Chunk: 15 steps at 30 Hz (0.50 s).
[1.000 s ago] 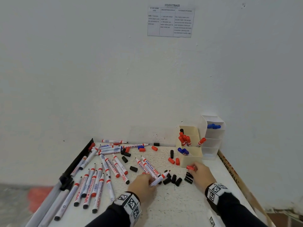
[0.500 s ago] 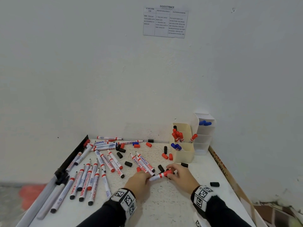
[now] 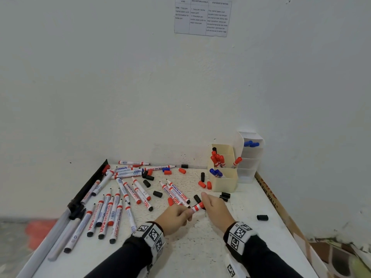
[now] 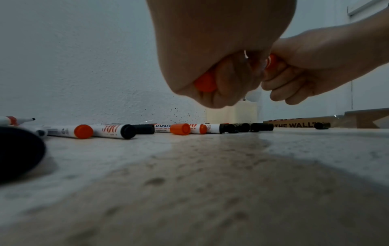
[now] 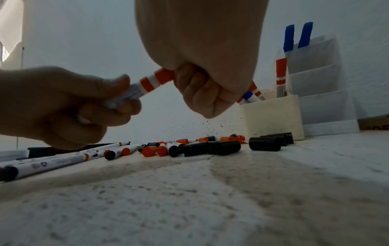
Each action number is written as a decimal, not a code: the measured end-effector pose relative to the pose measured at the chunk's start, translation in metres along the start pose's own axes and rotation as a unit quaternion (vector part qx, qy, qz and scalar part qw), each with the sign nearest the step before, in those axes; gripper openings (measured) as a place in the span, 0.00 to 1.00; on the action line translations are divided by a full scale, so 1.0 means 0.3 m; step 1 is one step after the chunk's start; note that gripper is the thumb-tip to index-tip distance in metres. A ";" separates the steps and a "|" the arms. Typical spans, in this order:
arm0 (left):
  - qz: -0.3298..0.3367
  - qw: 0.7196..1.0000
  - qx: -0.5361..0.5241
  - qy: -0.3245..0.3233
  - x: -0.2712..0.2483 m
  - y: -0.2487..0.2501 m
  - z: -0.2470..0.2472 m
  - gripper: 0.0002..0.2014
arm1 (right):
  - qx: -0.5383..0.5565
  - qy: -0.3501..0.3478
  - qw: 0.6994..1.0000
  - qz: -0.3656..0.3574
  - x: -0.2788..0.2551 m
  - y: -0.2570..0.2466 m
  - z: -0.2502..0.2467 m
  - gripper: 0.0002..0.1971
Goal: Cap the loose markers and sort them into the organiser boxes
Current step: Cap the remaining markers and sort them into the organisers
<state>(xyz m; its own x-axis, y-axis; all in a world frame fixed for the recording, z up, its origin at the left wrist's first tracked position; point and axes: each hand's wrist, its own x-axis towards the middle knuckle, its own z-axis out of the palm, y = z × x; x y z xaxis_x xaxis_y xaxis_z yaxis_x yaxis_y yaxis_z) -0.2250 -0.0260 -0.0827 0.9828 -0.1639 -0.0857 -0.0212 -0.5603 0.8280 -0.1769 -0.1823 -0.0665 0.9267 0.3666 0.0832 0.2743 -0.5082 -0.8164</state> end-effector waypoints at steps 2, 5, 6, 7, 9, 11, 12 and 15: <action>-0.058 0.988 -0.136 -0.052 -0.006 0.006 -0.007 0.19 | 0.002 -0.023 0.999 -0.031 -0.001 -0.009 -0.008 0.21; -0.090 0.969 -0.217 -0.074 0.001 0.006 -0.030 0.20 | -0.013 -0.057 0.996 -0.071 0.013 -0.028 -0.022 0.18; -0.085 0.970 -0.213 -0.074 0.012 0.006 -0.041 0.20 | -0.009 -0.061 0.995 -0.076 0.024 -0.034 -0.030 0.17; -0.081 0.974 -0.199 -0.072 0.020 0.014 -0.052 0.19 | -0.005 -0.061 0.995 -0.081 0.037 -0.042 -0.039 0.17; -0.080 0.985 -0.146 -0.048 0.048 0.026 -0.076 0.23 | -0.013 -0.057 0.994 -0.094 0.068 -0.051 -0.063 0.16; -0.084 0.993 -0.081 0.018 0.079 0.034 -0.096 0.27 | -0.014 -0.037 0.993 -0.109 0.101 -0.067 -0.098 0.12; -0.089 0.993 -0.046 0.064 0.097 0.030 -0.108 0.26 | -0.003 -0.014 0.993 -0.118 0.118 -0.079 -0.123 0.11; -0.144 0.978 0.060 0.138 0.143 -0.002 -0.139 0.18 | 0.030 0.094 0.985 -0.143 0.170 -0.117 -0.218 0.07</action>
<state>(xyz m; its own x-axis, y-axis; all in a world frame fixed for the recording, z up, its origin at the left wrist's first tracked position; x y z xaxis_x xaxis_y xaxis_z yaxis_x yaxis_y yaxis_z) -0.1750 0.0013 -0.0638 0.9629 0.2310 -0.1398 0.2591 -0.6446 0.7192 -0.1226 -0.1968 0.0039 0.8465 0.3346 0.4140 0.5205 -0.3568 -0.7758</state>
